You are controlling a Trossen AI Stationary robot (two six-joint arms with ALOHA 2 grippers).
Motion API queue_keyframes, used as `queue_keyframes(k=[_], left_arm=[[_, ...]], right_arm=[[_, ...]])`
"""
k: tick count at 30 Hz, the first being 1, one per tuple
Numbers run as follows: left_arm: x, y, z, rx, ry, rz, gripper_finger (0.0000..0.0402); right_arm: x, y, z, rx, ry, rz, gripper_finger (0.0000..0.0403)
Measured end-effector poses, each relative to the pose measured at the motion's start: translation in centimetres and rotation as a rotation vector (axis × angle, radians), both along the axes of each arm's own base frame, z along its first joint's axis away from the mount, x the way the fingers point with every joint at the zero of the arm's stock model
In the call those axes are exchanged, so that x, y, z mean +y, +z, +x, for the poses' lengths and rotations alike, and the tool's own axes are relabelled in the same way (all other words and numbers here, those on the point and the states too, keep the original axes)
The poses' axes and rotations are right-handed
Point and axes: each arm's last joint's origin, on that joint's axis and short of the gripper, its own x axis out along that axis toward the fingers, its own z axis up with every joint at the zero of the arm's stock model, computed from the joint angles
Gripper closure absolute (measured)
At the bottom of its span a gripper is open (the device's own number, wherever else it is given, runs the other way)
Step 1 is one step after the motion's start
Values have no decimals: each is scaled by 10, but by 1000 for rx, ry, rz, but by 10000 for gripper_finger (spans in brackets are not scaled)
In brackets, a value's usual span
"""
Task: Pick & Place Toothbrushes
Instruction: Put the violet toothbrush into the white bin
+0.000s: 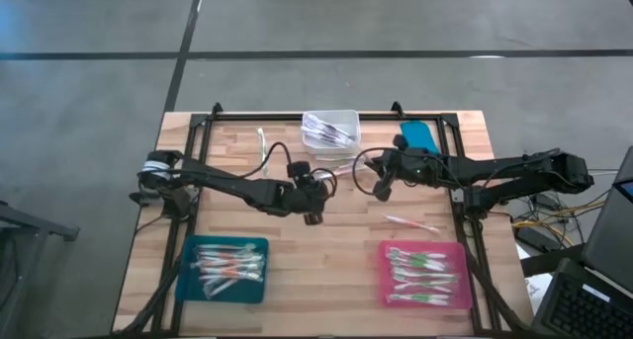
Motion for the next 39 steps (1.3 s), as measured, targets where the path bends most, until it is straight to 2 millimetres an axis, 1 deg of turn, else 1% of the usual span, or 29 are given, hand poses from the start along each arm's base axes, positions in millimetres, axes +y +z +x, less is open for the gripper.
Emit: queue_keyframes(k=[3,6,9,16,20,26,29,32,35,39], left_arm=[[0,-3,3,-62,-44,-68,278],[2,-4,8,-143,-127,-168,288],[6,-5,12,-241,-200,-219,298],[13,0,15,-515,-380,-294,309],[17,9,18,-622,-471,-323,309],[22,22,12,-662,-513,-311,309],[22,34,7,-699,-522,-302,309],[22,50,5,-792,-547,-263,309],[22,61,3,-855,-578,-193,309],[22,67,4,-880,-593,-149,297]], right_arm=[[1,2,2,-28,56,6,383],[3,6,4,-75,125,15,383],[5,9,6,-103,178,9,383],[11,14,8,-156,297,-4,383],[17,17,8,-184,346,-38,383],[26,26,0,-219,398,-82,383],[31,30,-6,-249,423,-107,383],[34,30,-11,-253,439,-114,383],[35,31,-12,-267,471,-111,383],[36,31,-10,-276,493,-107,383]])
